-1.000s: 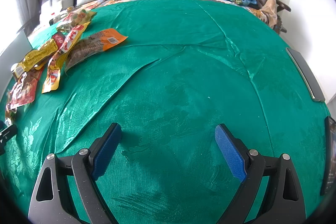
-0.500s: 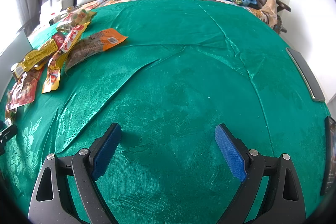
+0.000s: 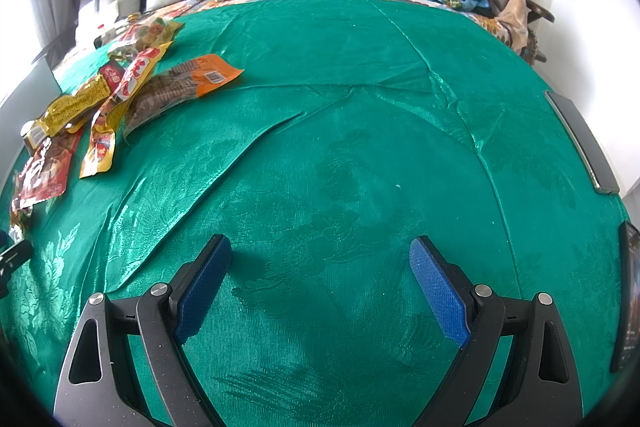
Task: Organize snacks
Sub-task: 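Grasp the vacuum-packed meat snack with the left gripper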
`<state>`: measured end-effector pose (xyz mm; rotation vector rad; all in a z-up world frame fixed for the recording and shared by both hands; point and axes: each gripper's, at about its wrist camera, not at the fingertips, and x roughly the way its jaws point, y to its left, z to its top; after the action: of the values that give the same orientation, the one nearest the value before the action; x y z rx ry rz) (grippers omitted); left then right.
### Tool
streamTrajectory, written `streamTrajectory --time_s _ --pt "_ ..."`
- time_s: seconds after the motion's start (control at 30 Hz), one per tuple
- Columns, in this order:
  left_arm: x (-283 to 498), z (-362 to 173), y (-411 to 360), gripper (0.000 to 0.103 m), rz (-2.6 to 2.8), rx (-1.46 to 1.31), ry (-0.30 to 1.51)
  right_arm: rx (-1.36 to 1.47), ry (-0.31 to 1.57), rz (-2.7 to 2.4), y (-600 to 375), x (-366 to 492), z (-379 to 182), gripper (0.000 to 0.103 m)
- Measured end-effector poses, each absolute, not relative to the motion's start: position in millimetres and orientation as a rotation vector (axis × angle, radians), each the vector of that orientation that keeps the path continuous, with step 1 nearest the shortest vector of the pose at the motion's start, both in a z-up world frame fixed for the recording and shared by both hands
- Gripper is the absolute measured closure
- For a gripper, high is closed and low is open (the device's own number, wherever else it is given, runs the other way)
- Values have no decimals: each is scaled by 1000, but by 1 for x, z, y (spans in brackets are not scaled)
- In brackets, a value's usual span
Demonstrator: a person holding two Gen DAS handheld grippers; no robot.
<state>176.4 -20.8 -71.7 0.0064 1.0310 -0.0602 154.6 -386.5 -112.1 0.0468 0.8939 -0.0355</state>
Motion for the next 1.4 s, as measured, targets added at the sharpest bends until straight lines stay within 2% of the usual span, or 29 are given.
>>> streamTrajectory --time_s 0.07,0.3,0.43,0.77,1.0,1.17,1.27,1.37,1.4 --pt "179 -66 -14 0 -114 -13 1087 47 894 -36 -386 155 -112 10" --pt "207 -12 -1 1 -263 2 1045 48 894 -36 -386 155 -112 10" --pt "225 -6 -11 14 -256 96 1044 48 894 -36 -386 155 -112 10" --pt "241 -47 0 14 33 -9 1113 49 894 -37 -386 154 -112 10" --pt "205 -50 43 14 117 14 1166 50 894 -38 -387 154 -112 10" --pt "194 -31 60 14 84 -92 1132 50 894 -38 -386 154 -112 10" --pt "193 -42 60 14 51 -214 1192 51 895 -38 -387 154 -112 10" --pt "193 -60 40 14 59 -217 1241 51 895 -39 -387 154 -112 10" --pt "191 -62 33 10 74 -179 1227 51 895 -39 -386 154 -112 10"
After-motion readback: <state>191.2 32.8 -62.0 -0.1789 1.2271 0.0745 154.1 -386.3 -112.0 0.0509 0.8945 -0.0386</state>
